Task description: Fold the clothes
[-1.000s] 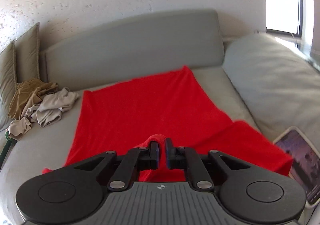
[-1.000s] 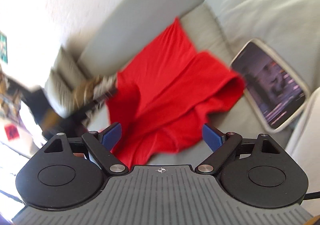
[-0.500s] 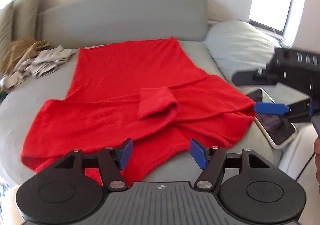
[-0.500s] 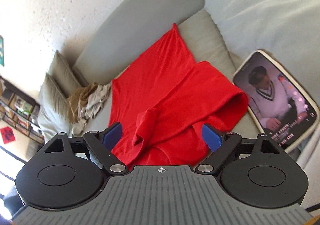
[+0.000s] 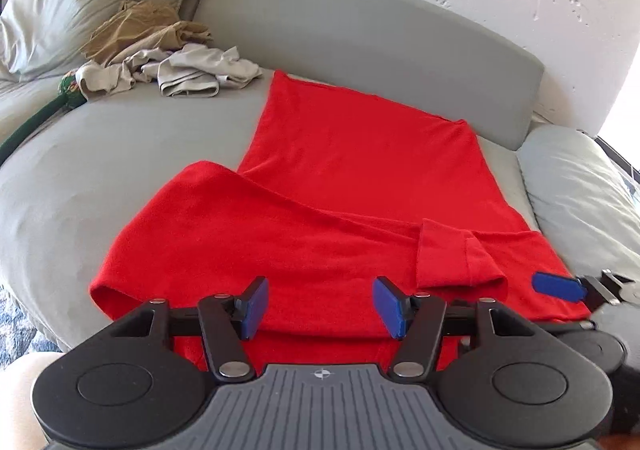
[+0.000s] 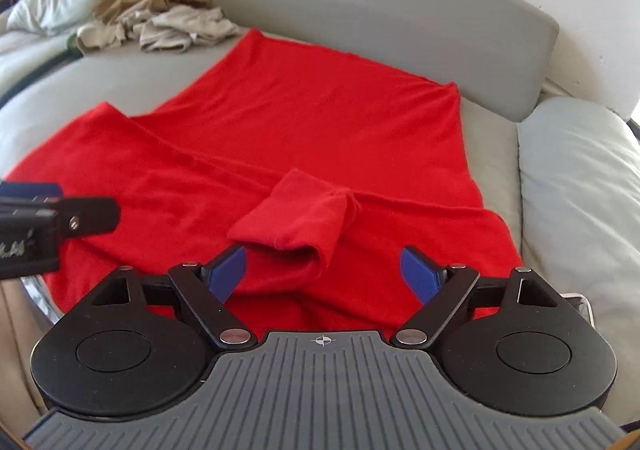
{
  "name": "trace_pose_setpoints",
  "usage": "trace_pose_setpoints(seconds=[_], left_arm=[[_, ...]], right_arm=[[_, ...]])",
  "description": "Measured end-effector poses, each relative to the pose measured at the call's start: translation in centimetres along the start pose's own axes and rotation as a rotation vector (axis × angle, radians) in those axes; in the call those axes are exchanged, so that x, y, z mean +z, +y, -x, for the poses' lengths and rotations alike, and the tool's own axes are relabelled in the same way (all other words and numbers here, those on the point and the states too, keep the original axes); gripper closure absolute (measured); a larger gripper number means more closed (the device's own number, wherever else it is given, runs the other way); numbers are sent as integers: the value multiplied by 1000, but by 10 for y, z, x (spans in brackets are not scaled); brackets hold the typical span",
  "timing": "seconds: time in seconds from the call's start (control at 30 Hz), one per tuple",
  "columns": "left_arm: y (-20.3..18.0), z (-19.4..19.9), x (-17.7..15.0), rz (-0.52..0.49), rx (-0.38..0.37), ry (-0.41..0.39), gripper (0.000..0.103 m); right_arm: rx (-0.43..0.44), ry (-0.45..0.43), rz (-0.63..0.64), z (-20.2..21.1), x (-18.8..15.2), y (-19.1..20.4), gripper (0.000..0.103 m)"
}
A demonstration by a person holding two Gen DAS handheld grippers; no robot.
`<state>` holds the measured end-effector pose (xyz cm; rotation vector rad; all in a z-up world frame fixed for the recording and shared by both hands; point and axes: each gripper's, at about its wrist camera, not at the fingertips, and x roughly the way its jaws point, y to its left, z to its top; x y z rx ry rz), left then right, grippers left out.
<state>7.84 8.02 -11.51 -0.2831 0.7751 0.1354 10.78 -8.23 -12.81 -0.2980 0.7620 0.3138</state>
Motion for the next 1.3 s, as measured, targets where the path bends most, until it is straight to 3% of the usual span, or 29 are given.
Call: trace_pose_setpoints(seconds=[0.1, 0.23, 0.4, 0.47, 0.57, 0.77, 0.87, 0.93, 1.0, 1.07, 1.17, 1.3], left_arm=[[10, -15, -4, 72, -2, 52, 52], [9, -17, -6, 43, 1, 45, 52], [10, -19, -6, 37, 2, 47, 52], [12, -18, -6, 41, -2, 46, 52], [11, -18, -6, 38, -2, 47, 51], [10, -19, -6, 18, 12, 51, 51], [7, -20, -7, -1, 22, 53, 51], [5, -19, -7, -26, 28, 58, 50], [4, -17, -6, -45, 30, 65, 50], [5, -10, -4, -29, 30, 65, 50], [8, -1, -2, -5, 29, 65, 50], [11, 8, 0, 25, 22, 69, 50]], right_arm=[[-64, 29, 65, -8, -5, 9, 18], [-123, 12, 87, -25, -1, 12, 17], [-218, -23, -10, -44, 10, 8, 22], [-256, -54, -169, -33, 8, -17, 21], [-192, -12, -386, -20, -6, -63, 13], [-95, 82, -635, -3, -44, -119, 13], [-75, 77, -745, 4, -57, -145, 16], [-28, 40, -737, 10, -57, -150, 28], [60, 20, -722, 11, -55, -152, 52], [178, 13, -702, 9, -52, -151, 55], [238, 53, -698, -7, -50, -150, 60], [294, 103, -797, -24, -59, -159, 71]])
